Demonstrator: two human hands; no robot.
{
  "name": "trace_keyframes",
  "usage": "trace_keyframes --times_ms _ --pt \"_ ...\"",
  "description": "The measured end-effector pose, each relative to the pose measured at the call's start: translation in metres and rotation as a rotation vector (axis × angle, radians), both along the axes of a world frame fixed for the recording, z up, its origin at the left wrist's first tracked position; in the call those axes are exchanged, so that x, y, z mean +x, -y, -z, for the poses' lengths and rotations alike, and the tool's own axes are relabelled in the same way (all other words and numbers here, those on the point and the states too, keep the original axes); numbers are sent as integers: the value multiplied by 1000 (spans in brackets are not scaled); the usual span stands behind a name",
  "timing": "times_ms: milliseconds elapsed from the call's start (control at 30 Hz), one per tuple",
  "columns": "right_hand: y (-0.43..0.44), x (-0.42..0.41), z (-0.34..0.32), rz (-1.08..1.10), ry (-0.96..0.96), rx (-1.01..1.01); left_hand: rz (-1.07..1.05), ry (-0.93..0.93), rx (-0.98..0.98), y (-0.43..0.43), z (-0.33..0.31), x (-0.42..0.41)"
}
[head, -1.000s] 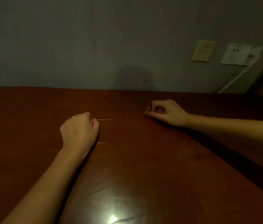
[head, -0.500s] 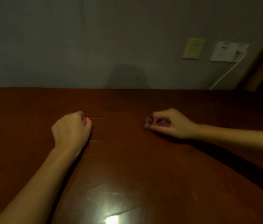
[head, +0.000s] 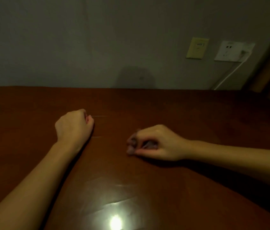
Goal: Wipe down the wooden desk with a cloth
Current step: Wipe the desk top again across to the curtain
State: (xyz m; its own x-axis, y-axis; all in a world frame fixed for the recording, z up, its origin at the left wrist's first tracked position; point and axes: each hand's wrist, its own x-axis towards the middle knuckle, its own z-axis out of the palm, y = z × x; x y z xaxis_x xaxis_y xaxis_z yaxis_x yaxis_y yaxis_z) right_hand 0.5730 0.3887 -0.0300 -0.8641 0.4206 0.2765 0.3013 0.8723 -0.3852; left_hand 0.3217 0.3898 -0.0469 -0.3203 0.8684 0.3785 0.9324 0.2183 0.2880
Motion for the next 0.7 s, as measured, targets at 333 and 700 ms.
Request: trace_keyframes --times_ms 333,700 --pt "-94 -7 -3 669 55 102 210 -75 42 52 1 53" --pt "11 76 -4 472 2 -66 230 -30 67 67 3 55"
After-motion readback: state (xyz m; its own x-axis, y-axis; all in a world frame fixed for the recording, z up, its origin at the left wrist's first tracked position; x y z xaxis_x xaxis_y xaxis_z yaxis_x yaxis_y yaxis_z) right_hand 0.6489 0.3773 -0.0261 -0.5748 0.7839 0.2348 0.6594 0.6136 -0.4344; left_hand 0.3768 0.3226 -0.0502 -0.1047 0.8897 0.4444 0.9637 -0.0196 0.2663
